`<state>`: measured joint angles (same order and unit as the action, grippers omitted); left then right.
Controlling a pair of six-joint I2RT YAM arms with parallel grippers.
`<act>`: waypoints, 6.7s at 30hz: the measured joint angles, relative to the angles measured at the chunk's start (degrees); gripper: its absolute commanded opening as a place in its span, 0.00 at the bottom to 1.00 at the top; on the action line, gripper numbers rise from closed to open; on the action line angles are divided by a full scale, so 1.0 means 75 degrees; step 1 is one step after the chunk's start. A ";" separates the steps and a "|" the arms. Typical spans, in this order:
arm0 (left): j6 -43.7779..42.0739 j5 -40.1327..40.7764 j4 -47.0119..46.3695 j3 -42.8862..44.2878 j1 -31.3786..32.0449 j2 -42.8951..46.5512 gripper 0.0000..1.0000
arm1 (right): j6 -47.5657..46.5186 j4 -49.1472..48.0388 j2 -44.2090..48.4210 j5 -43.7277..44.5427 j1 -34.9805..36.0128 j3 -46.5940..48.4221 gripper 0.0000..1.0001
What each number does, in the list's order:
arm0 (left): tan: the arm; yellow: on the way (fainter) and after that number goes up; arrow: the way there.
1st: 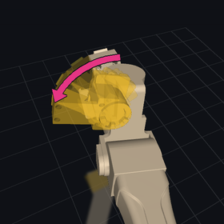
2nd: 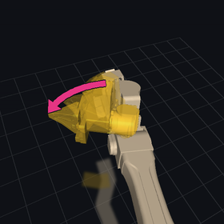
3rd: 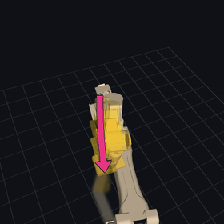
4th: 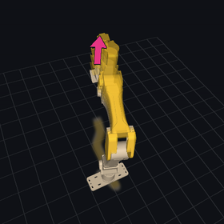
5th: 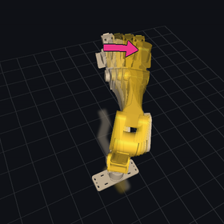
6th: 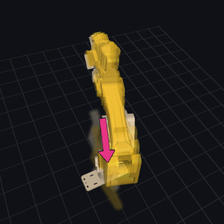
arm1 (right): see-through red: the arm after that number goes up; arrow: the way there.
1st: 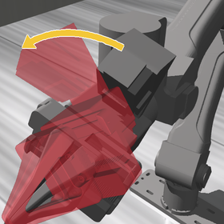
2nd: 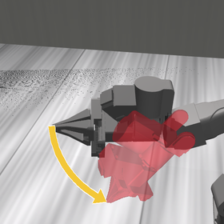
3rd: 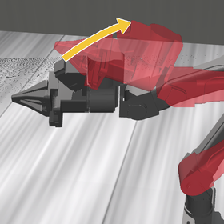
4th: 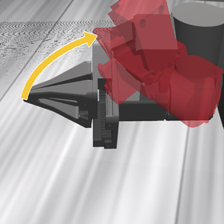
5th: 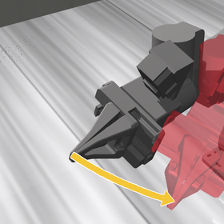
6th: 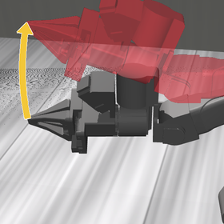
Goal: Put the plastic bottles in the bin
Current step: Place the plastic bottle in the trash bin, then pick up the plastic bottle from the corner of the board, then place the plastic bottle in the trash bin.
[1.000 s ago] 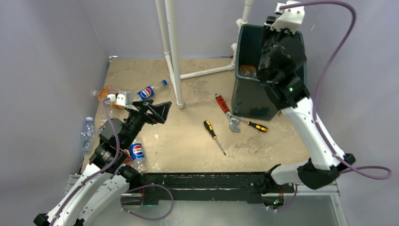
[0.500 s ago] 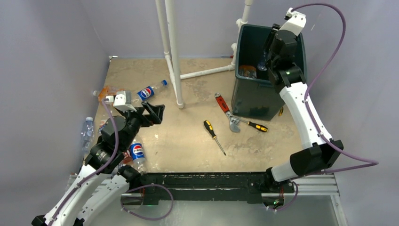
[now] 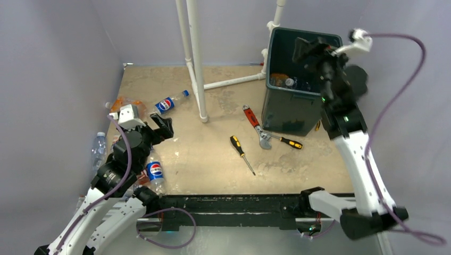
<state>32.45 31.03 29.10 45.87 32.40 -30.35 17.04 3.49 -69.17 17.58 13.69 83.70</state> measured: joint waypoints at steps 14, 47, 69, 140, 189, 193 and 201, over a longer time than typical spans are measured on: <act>0.0988 0.1539 0.0956 0.0166 -0.0003 -0.0472 0.99 | 0.1311 -0.1737 0.2891 -0.6155 0.0536 -0.2311 0.97; 0.5703 0.0950 0.4205 -0.0463 -0.1623 -0.5164 0.99 | 0.0545 -0.1221 0.3075 -0.5438 0.4374 -0.6318 0.94; 0.4721 -0.0863 0.1795 -0.2020 -0.1667 -0.4677 0.53 | 0.0580 -0.1212 0.3220 -0.5257 0.4374 -0.6318 0.94; -0.3115 -0.7481 -0.2159 0.0385 0.2101 -0.1953 0.99 | 0.3357 -0.3692 0.2634 -0.4543 0.4438 -0.5592 0.00; -0.0405 -0.2579 -0.3369 -0.0801 0.2127 0.0458 0.99 | -0.3512 -0.1801 0.4097 0.2363 0.4438 -0.0941 0.00; -0.0347 -0.1979 -0.3150 -0.1061 0.2127 0.0804 0.99 | -0.4179 -0.2492 0.3386 0.3174 0.4438 -0.0941 0.00; -0.0050 -0.1711 -0.3022 -0.1440 0.2127 0.1107 0.99 | -0.4581 -0.2463 0.1084 0.3824 0.3736 0.0396 0.00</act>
<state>32.08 18.20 6.44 35.07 48.36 -22.04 -17.32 -14.98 -61.04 46.26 41.71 86.67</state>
